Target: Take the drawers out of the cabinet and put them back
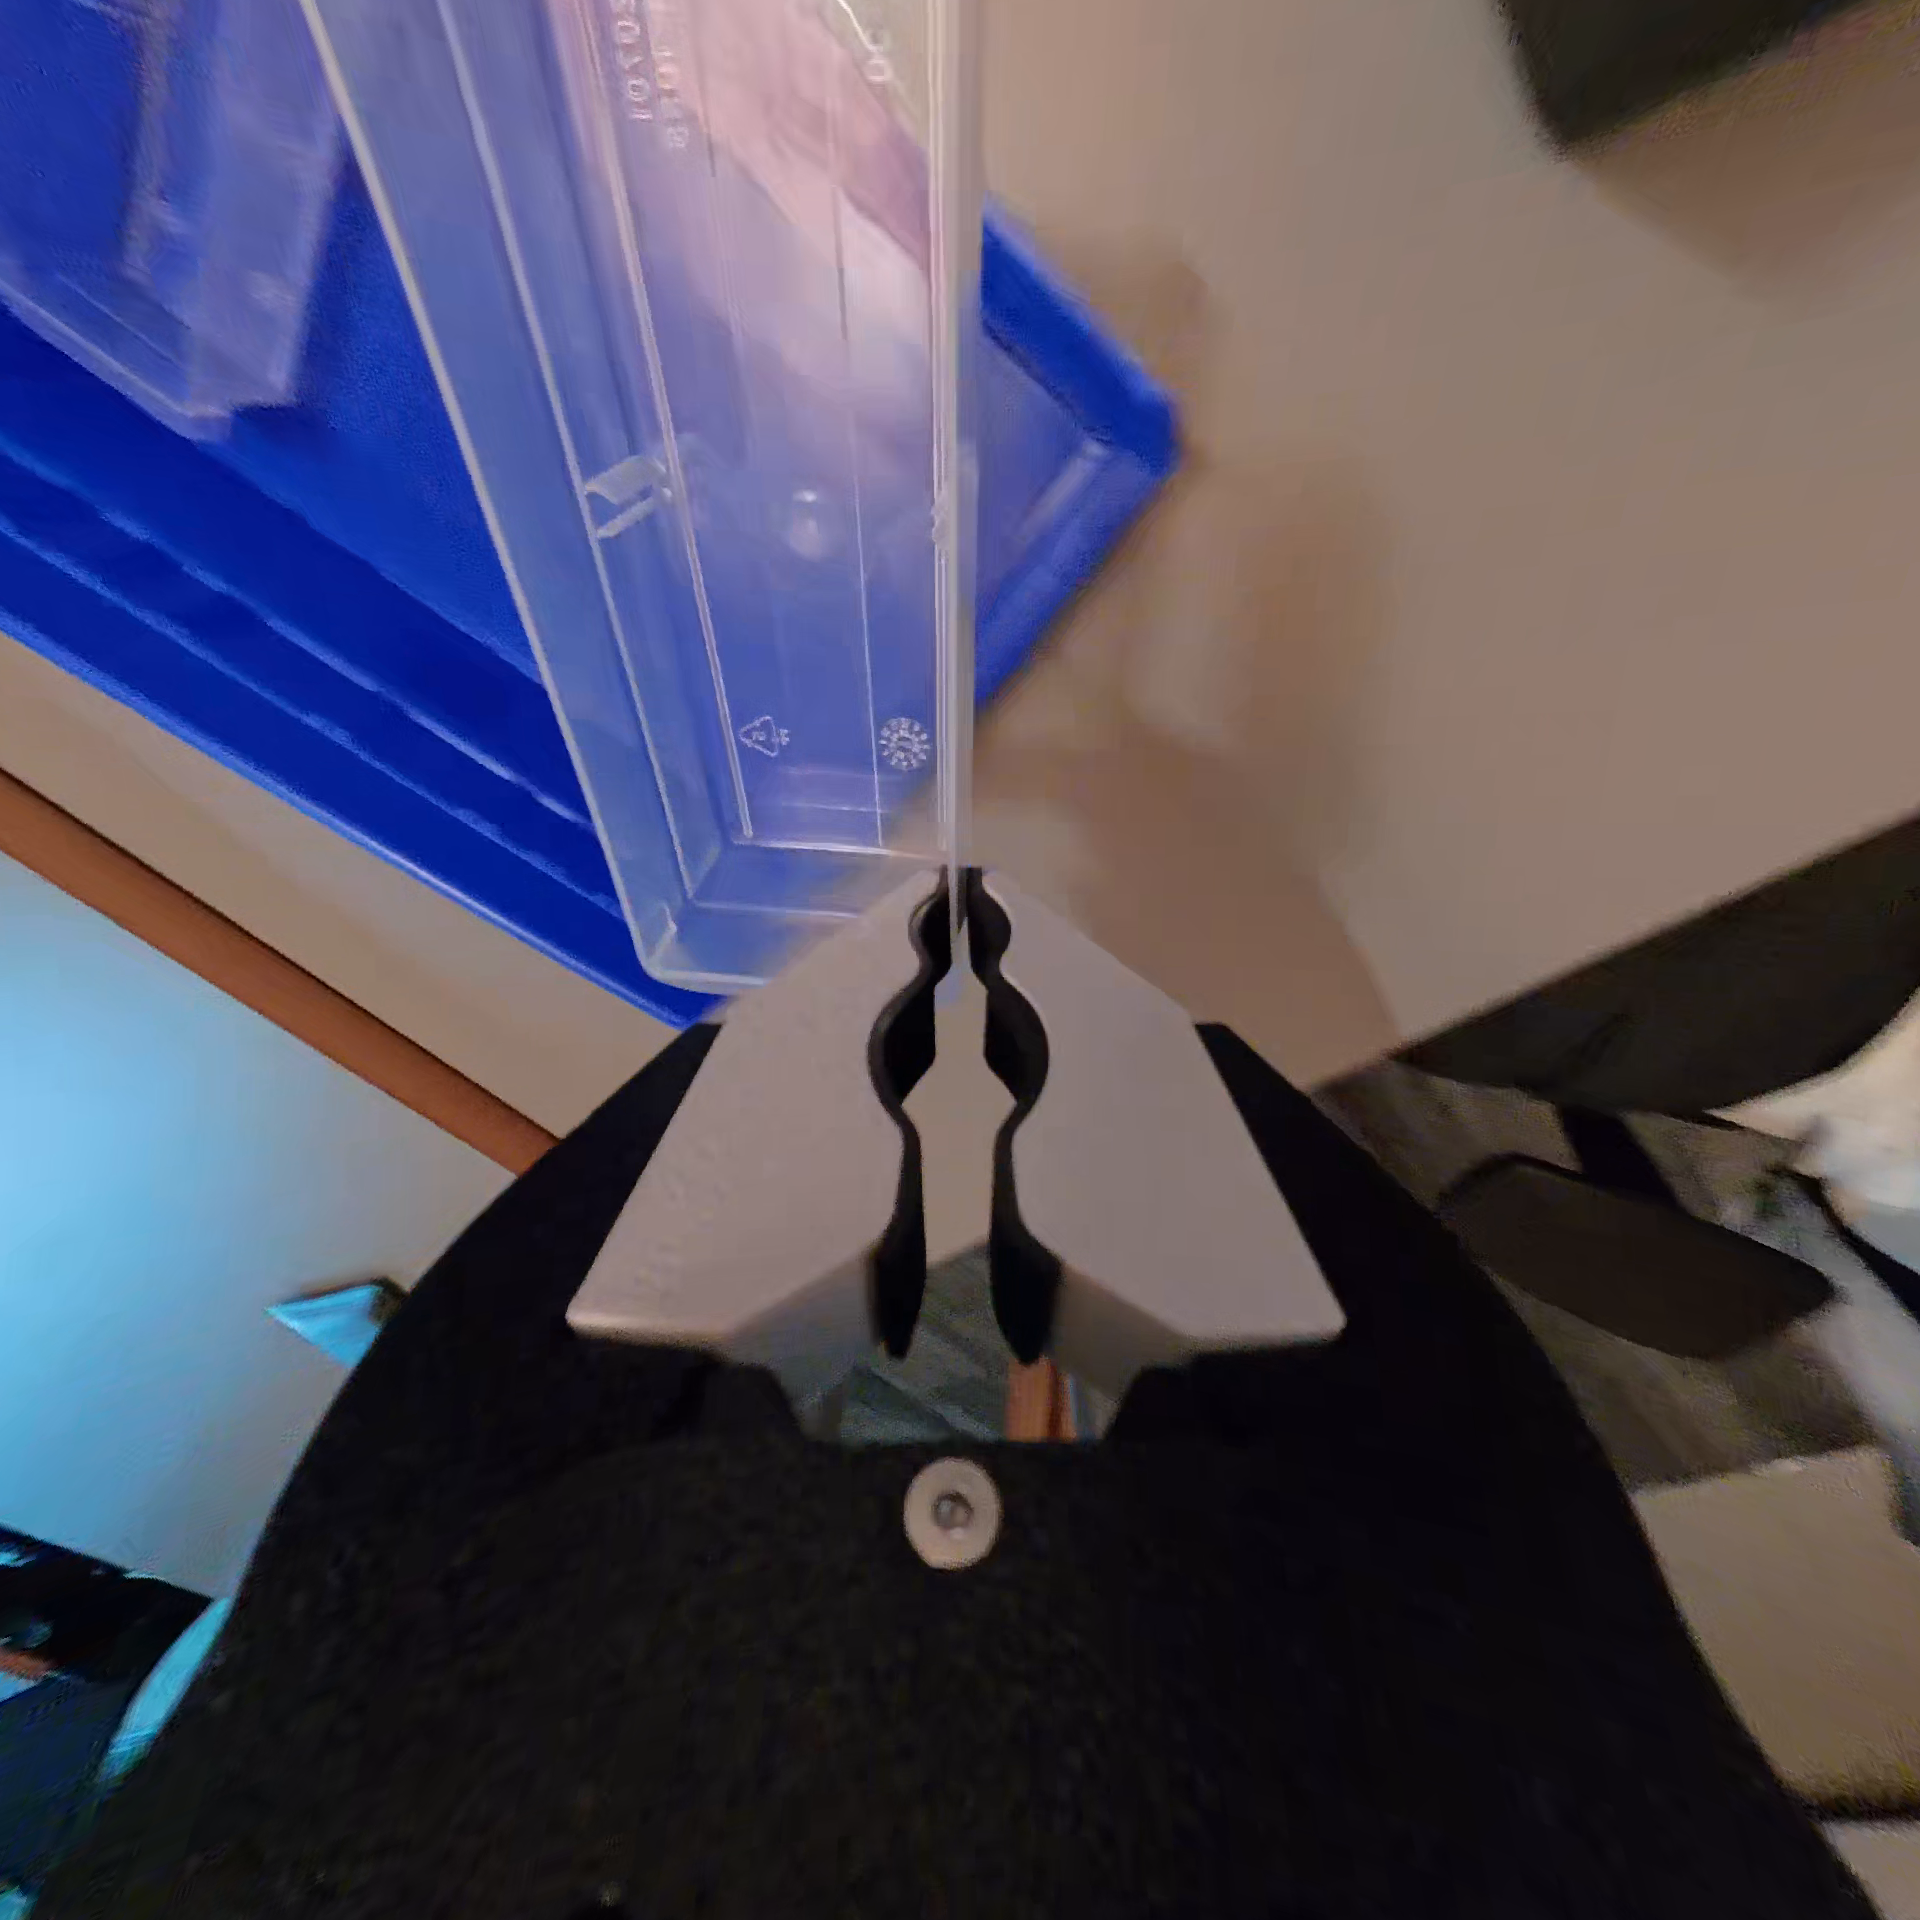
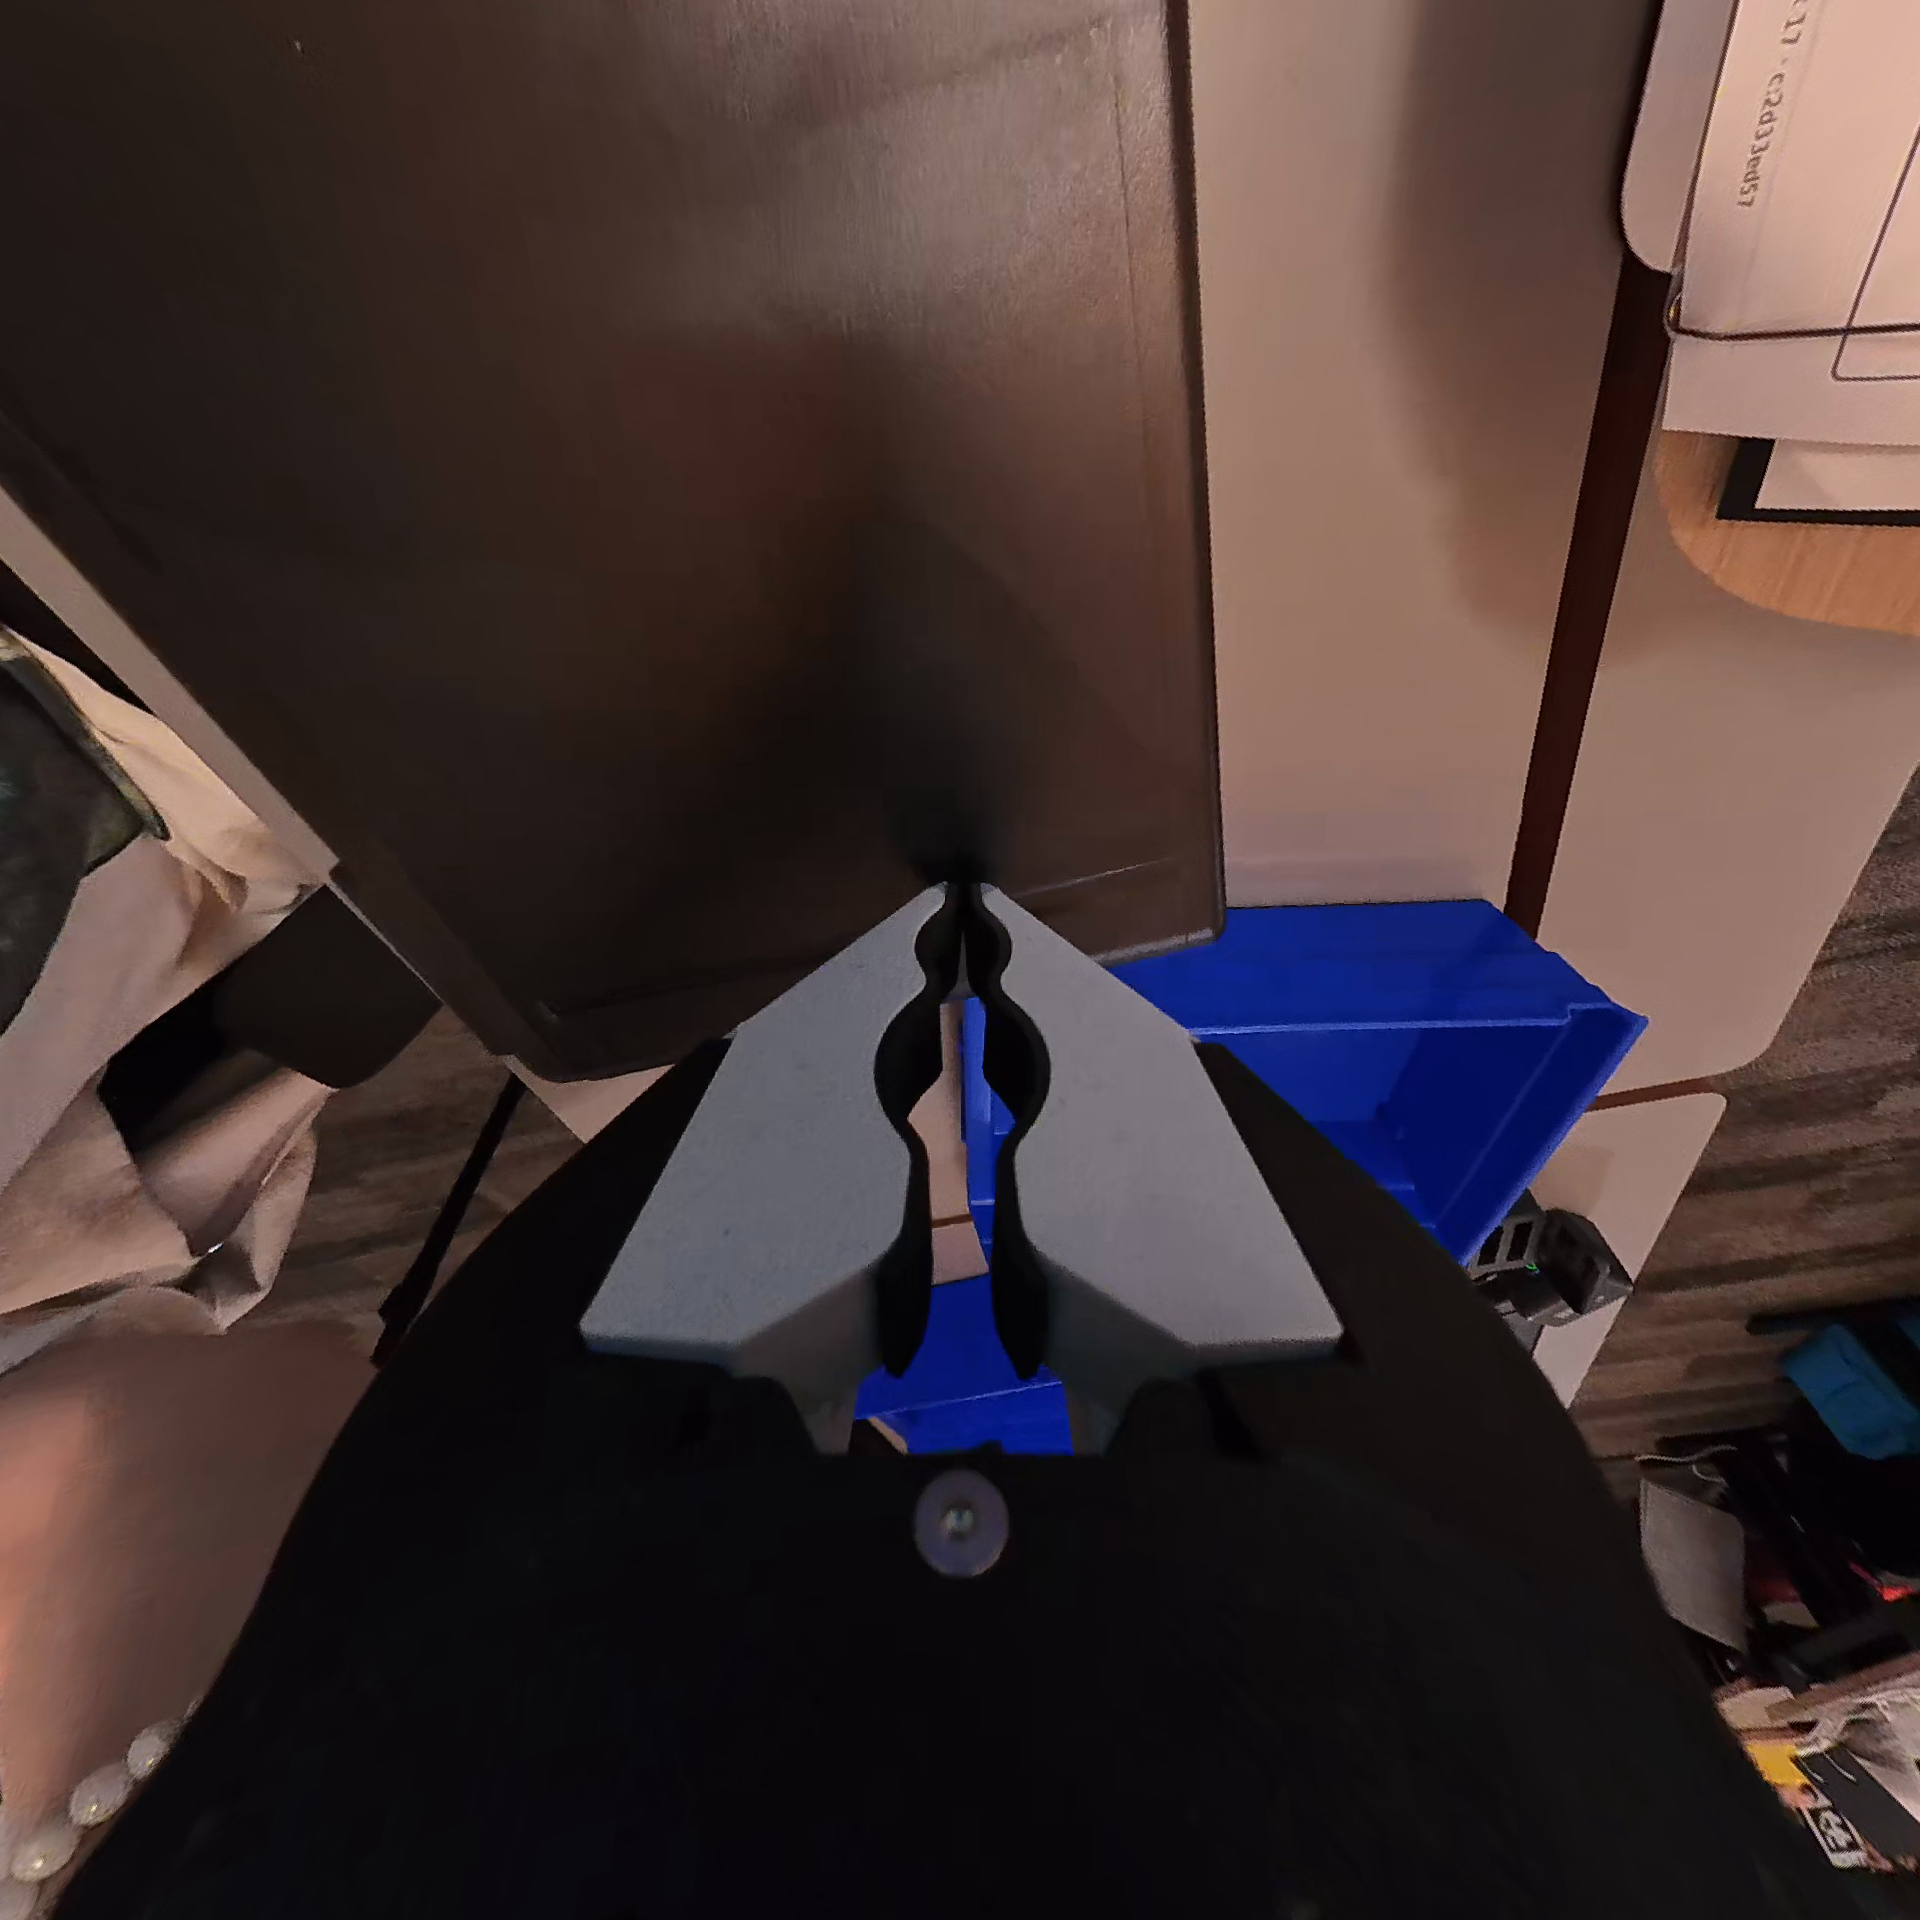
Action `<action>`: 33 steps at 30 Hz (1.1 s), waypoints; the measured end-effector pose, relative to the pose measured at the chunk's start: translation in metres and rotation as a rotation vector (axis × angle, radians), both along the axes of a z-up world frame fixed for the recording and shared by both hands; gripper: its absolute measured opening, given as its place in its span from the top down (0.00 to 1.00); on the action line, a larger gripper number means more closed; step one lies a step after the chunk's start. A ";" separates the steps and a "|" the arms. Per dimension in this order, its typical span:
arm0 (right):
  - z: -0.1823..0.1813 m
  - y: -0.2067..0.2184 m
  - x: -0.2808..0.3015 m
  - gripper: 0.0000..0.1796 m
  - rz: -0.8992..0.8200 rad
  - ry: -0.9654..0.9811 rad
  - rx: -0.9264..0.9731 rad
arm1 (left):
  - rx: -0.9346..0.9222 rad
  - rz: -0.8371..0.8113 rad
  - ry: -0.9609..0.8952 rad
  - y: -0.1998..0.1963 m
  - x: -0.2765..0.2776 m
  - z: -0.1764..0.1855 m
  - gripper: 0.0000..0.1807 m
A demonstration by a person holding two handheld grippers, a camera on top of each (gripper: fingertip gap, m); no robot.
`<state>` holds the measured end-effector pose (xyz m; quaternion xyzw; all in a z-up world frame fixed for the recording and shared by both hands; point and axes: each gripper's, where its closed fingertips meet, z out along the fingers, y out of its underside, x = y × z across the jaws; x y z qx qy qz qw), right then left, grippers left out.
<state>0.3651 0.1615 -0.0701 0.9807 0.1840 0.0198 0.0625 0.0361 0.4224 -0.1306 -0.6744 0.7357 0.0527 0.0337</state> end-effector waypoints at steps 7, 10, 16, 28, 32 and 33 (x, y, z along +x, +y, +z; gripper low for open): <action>0.000 0.000 0.000 1.00 0.000 0.024 0.043 | -0.158 -0.025 0.123 -0.136 -0.028 0.034 1.00; 0.000 0.001 0.000 1.00 -0.001 0.047 0.070 | -0.246 -0.049 0.175 -0.194 -0.031 0.028 1.00; 0.000 0.001 0.000 1.00 -0.011 0.069 0.094 | -0.375 0.014 0.224 -0.283 -0.013 -0.007 1.00; 0.000 0.000 0.000 1.00 0.020 -0.026 0.043 | -0.335 0.162 0.114 -0.323 0.058 -0.057 1.00; 0.000 0.000 0.000 1.00 0.010 0.005 0.063 | -0.310 0.178 0.084 -0.319 0.072 -0.058 1.00; 0.000 0.000 0.000 1.00 0.007 0.014 0.069 | -0.308 0.184 0.080 -0.319 0.075 -0.058 1.00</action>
